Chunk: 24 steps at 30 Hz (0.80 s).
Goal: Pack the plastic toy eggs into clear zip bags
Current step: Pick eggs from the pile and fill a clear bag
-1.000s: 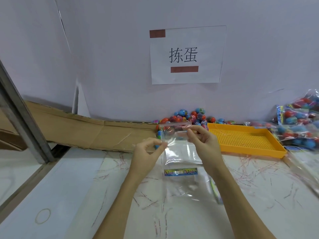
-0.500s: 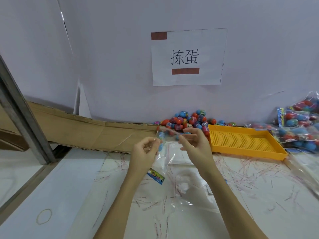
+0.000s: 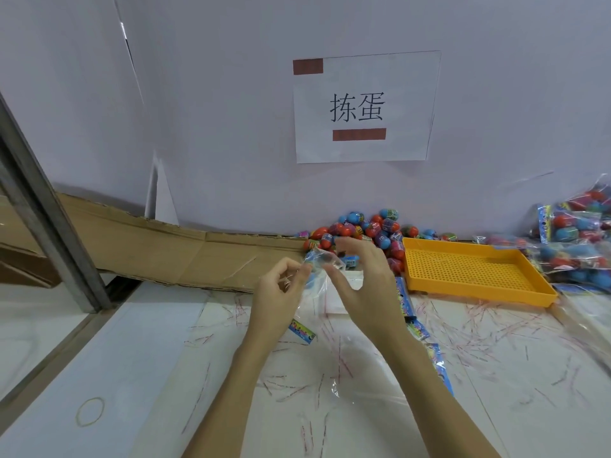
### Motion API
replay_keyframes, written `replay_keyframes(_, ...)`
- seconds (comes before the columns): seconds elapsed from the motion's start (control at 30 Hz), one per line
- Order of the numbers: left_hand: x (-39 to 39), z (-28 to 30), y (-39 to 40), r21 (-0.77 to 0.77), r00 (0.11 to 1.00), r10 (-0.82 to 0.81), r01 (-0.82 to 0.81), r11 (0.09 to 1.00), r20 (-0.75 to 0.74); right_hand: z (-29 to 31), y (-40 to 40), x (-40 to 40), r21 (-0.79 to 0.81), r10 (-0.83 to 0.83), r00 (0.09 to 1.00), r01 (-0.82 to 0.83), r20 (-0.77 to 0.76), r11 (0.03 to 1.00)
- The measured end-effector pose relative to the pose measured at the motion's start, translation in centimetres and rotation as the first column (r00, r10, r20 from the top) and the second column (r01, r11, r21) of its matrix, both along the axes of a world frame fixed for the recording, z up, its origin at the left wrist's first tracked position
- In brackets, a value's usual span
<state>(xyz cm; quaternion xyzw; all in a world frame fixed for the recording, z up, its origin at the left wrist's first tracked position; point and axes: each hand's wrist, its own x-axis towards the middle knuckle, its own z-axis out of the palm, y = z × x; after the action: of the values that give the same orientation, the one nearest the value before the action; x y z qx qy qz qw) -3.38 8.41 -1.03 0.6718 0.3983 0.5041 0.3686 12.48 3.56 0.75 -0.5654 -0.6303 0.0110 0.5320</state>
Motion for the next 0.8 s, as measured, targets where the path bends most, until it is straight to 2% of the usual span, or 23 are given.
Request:
replay_keyframes(0.17, -0.4, 0.0, 0.3, -0.046, 0.998, -0.052, 0.053, 0.998, 0.020, 0.6, -0.3, 1.1, -0.074, 0.130, 0.945, -0.159, -0.300, 0.985)
replay_keyframes(0.23, -0.6, 0.1, 0.4, -0.132, 0.987, -0.137, 0.147, 0.980, 0.081, 0.6, -0.3, 1.4, -0.104, 0.092, 0.921, -0.141, -0.377, 0.984)
replay_keyframes(0.3, -0.7, 0.7, 0.0, -0.225, 0.953, -0.215, 0.262, 0.938, 0.215, 0.6, -0.3, 1.8, -0.150, 0.016, 0.897, -0.091, -0.441, 0.984)
replay_keyframes(0.37, -1.0, 0.9, 0.0, -0.183, 0.945, -0.224, 0.270, 0.945, 0.237, 0.5, -0.4, 2.2, -0.205, -0.069, 0.827, -0.057, -0.559, 0.977)
replay_keyframes(0.4, -1.2, 0.9, 0.0, -0.124, 0.953, -0.237, 0.262, 0.957, 0.186, 0.4, -0.3, 2.5, -0.241, -0.113, 0.764, -0.058, -0.635, 0.969)
replay_keyframes(0.47, -1.6, 1.0, -0.2, -0.023, 0.955, -0.297, 0.296, 0.955, -0.015, 0.4, -0.4, 3.0, -0.301, -0.170, 0.603, -0.123, -0.780, 0.946)
replay_keyframes(0.53, -1.4, 0.9, -0.4, -0.023, 0.910, -0.357, 0.360, 0.933, -0.210, 0.4, -0.5, 3.5, -0.335, -0.201, 0.480, -0.210, -0.854, 0.918)
replay_keyframes(0.57, -1.0, 0.6, -0.5, -0.025, 0.891, -0.352, 0.360, 0.933, -0.287, 0.4, -0.6, 3.8, -0.347, -0.214, 0.435, -0.254, -0.875, 0.903)
replay_keyframes(0.63, -0.2, -0.1, -0.6, 0.055, 0.888, -0.225, 0.269, 0.962, -0.401, 0.4, -0.8, 4.2, -0.325, -0.208, 0.331, -0.351, -0.920, 0.878)
replay_keyframes(0.7, 0.3, -0.6, -0.7, 0.201, 0.913, -0.029, 0.120, 0.972, -0.407, 0.5, -0.8, 4.4, -0.239, -0.160, 0.209, -0.438, -0.965, 0.867)
replay_keyframes(0.73, 0.3, -0.8, -0.6, 0.268, 0.926, 0.037, 0.070, 0.961, -0.375, 0.5, -0.7, 4.5, -0.201, -0.131, 0.177, -0.469, -0.975, 0.860)
replay_keyframes(0.8, 0.3, -1.1, -0.2, 0.327, 0.948, 0.079, 0.027, 0.944, -0.307, 0.3, -0.6, 4.5, -0.174, -0.068, 0.219, -0.511, -0.973, 0.842)
